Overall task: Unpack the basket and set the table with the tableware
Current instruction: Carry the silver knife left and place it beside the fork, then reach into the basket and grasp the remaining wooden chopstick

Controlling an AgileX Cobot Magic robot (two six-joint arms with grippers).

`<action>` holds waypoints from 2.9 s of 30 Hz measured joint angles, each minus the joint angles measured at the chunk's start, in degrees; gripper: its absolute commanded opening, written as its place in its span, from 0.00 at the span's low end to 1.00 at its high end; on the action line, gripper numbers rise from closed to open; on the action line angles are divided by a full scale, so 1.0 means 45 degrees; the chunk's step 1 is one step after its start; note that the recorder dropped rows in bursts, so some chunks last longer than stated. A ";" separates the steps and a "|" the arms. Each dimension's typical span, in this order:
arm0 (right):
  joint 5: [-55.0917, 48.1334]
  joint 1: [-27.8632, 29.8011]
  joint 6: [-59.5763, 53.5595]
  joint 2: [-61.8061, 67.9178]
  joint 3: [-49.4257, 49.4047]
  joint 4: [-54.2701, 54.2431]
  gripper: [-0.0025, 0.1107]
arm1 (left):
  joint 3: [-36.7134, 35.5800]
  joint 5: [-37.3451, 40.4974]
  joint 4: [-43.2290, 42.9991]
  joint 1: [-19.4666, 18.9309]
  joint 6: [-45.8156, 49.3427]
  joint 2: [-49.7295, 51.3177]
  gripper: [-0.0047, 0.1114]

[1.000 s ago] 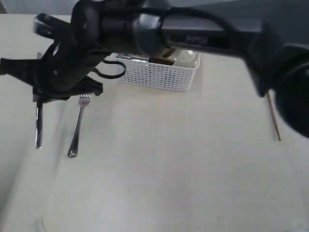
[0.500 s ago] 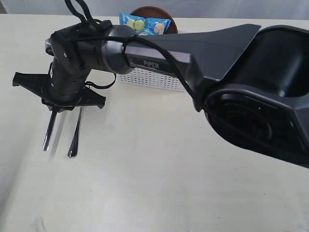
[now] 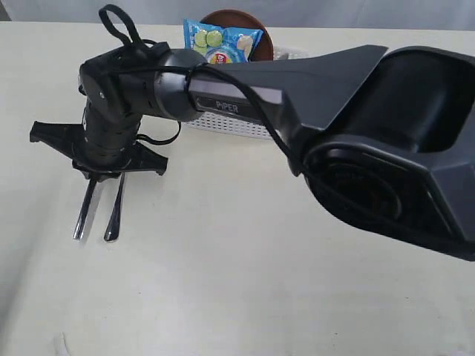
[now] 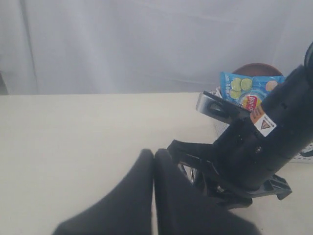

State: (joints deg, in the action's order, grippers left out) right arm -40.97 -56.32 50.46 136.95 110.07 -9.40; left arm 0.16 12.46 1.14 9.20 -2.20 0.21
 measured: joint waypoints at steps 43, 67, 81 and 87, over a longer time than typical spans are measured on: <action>-0.0051 0.0000 -0.0012 0.0305 0.0000 0.0387 0.22 | 0.0000 0.0000 0.0085 0.0000 0.0000 0.0000 0.04; 0.0442 0.0000 -0.2130 -0.1611 0.0000 0.0437 0.28 | 0.0000 0.0000 0.0085 0.0000 0.0000 0.0000 0.04; -0.3077 0.3625 -1.2262 -0.4442 0.0029 0.1022 0.28 | 0.0000 0.0000 0.0085 0.0000 0.0000 0.0000 0.04; -0.2295 0.4426 -1.4464 -0.3051 0.0029 0.1316 0.43 | 0.0000 0.0000 0.0085 0.0000 0.0000 0.0000 0.04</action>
State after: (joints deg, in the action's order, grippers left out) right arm -51.30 -36.40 -14.63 123.21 110.20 -3.48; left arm 0.16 12.46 1.52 9.20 -2.20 0.21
